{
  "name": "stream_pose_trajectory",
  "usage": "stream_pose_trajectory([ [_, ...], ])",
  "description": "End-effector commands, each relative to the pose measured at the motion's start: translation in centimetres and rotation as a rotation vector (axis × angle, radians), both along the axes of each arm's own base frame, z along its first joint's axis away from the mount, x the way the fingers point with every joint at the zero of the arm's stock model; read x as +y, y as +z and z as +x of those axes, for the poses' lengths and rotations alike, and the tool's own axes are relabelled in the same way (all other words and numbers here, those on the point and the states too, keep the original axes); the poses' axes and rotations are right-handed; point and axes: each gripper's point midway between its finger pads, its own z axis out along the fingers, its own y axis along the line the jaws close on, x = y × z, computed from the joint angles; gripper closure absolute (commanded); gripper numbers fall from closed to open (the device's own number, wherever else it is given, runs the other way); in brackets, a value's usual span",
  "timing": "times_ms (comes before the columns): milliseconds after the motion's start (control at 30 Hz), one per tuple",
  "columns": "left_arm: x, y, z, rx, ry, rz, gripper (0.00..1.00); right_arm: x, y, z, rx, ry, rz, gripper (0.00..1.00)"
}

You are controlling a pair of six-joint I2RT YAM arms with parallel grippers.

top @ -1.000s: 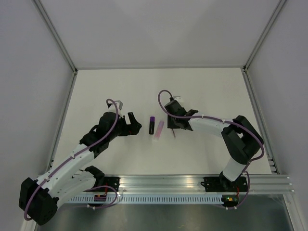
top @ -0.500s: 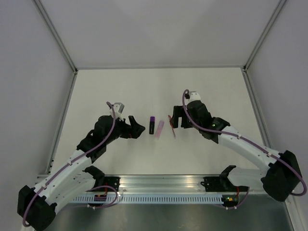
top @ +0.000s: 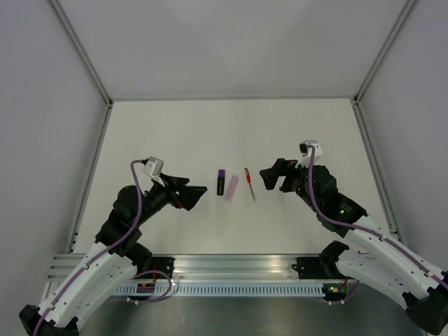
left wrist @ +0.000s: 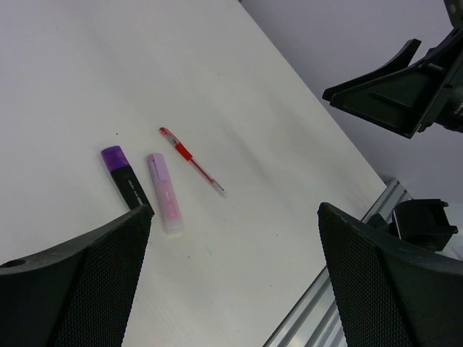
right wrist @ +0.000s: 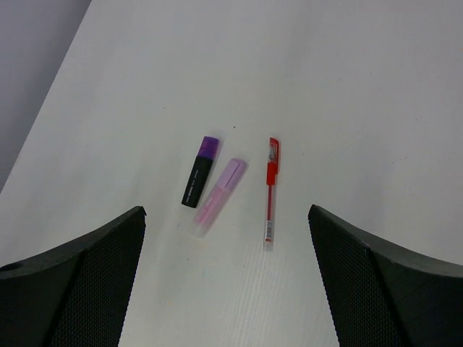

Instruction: Insert the pens into the pen caps

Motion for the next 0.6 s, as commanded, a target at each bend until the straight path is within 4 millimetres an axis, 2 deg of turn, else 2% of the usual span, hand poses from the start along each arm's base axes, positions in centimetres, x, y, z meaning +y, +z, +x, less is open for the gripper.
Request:
stream_pose_trajectory([
  [0, 0.3, 1.4, 0.0, -0.082, 0.007, -0.011, 0.00, -0.3, 1.3, 0.4, -0.035, -0.031, 0.032, 0.02],
  [233, 0.8, 1.5, 0.0, -0.081, 0.029, -0.009, 0.00, 1.0, 0.8, 0.1, -0.014, 0.036, 0.035, 0.02],
  [567, 1.0, 1.4, 0.1, -0.080, 0.043, -0.007, 0.00, 0.8, 0.9, 0.1, -0.030, 0.029, 0.036, 0.02],
])
